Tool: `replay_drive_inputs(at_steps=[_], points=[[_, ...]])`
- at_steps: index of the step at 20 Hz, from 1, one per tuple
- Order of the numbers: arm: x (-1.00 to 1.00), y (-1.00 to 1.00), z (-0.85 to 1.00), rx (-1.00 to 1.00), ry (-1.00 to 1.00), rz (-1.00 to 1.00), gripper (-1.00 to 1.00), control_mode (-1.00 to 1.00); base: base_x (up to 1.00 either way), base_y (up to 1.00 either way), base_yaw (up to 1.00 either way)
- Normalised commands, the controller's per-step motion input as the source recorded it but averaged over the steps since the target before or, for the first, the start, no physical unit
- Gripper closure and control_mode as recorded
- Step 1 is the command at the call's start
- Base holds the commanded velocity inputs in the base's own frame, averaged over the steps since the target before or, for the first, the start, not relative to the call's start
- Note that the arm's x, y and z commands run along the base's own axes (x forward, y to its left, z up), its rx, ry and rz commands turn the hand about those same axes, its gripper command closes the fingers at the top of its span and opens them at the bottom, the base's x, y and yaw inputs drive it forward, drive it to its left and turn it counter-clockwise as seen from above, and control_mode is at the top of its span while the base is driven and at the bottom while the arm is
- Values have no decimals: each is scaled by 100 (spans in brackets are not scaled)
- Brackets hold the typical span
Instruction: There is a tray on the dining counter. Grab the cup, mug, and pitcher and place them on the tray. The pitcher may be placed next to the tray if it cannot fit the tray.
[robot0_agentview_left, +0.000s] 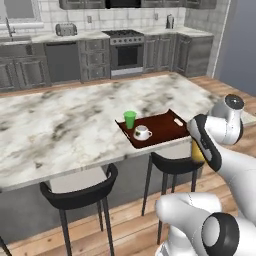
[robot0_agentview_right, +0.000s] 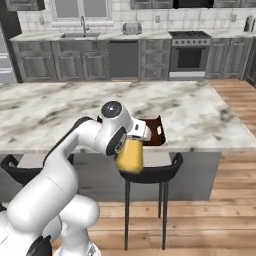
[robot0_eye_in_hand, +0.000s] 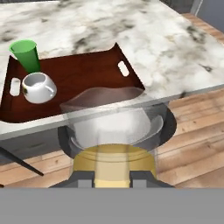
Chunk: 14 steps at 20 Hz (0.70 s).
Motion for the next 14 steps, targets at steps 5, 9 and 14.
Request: replay_drive_inputs(at_steps=[5, 9, 14], points=[[0, 0, 0, 0, 0, 0, 100, 100, 22, -12, 21], [0, 0, 0, 0, 0, 0, 100, 100, 56, -32, 17], [0, 0, 0, 0, 0, 0, 100, 100, 80, -29, 17]])
